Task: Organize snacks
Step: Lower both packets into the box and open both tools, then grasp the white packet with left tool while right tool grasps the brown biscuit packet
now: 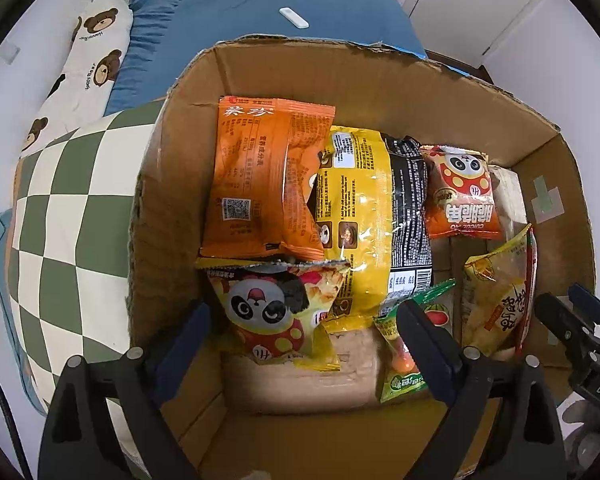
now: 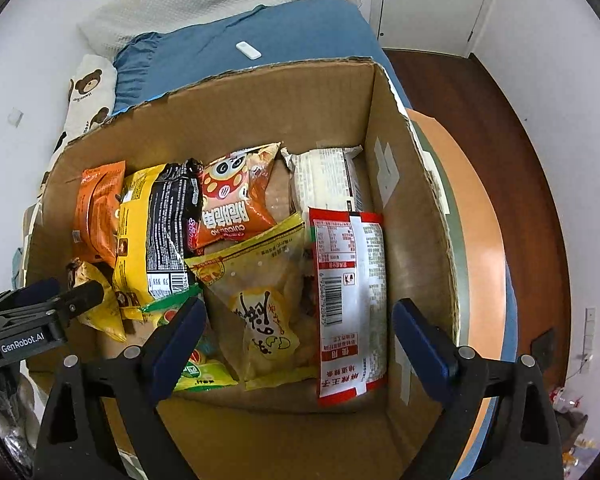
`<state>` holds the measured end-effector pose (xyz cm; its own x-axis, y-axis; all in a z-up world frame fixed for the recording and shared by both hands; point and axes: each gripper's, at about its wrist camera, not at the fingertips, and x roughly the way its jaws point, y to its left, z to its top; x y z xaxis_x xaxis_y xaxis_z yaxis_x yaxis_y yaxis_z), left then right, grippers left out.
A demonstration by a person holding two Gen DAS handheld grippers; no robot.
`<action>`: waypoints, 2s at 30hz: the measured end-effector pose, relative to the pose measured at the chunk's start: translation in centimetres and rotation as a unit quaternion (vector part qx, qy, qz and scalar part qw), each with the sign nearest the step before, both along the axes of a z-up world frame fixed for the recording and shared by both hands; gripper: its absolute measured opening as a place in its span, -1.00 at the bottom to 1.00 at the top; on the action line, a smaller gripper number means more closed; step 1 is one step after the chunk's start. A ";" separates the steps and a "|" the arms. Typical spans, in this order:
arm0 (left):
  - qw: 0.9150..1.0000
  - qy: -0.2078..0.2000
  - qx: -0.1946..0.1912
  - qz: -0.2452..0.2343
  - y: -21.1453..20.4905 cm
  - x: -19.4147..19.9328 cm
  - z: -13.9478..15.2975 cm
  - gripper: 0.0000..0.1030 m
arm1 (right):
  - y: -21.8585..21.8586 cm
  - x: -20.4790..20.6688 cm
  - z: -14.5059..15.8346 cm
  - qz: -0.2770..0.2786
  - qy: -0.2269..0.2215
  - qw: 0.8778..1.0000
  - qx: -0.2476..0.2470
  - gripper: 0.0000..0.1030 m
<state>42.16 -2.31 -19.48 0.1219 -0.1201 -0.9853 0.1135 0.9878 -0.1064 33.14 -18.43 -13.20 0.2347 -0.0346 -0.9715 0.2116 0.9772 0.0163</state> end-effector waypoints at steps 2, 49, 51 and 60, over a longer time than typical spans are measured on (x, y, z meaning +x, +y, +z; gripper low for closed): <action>1.000 -0.007 0.002 0.000 0.0 -0.3 0.3 0.86 | 0.1 -0.3 0.2 0.000 -0.003 1.000 -0.004 0.87; 0.969 -0.246 -0.014 -0.009 0.6 -19.4 17.3 0.86 | 5.4 -17.7 16.9 0.040 -0.209 0.975 -0.061 0.90; 0.969 -0.248 -0.014 -0.008 0.7 -19.8 17.4 0.86 | 5.3 -18.3 17.1 0.039 -0.212 0.975 -0.057 0.90; 0.970 -0.241 -0.007 0.003 1.1 -21.4 16.5 0.86 | 3.8 -20.3 16.8 0.020 -0.214 0.976 -0.025 0.94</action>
<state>20.79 -1.23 -2.95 0.5696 -0.1308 -0.8115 0.1477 0.9875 -0.0555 12.85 -14.66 3.56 0.6203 -0.0608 -0.7820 0.1567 0.9865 0.0476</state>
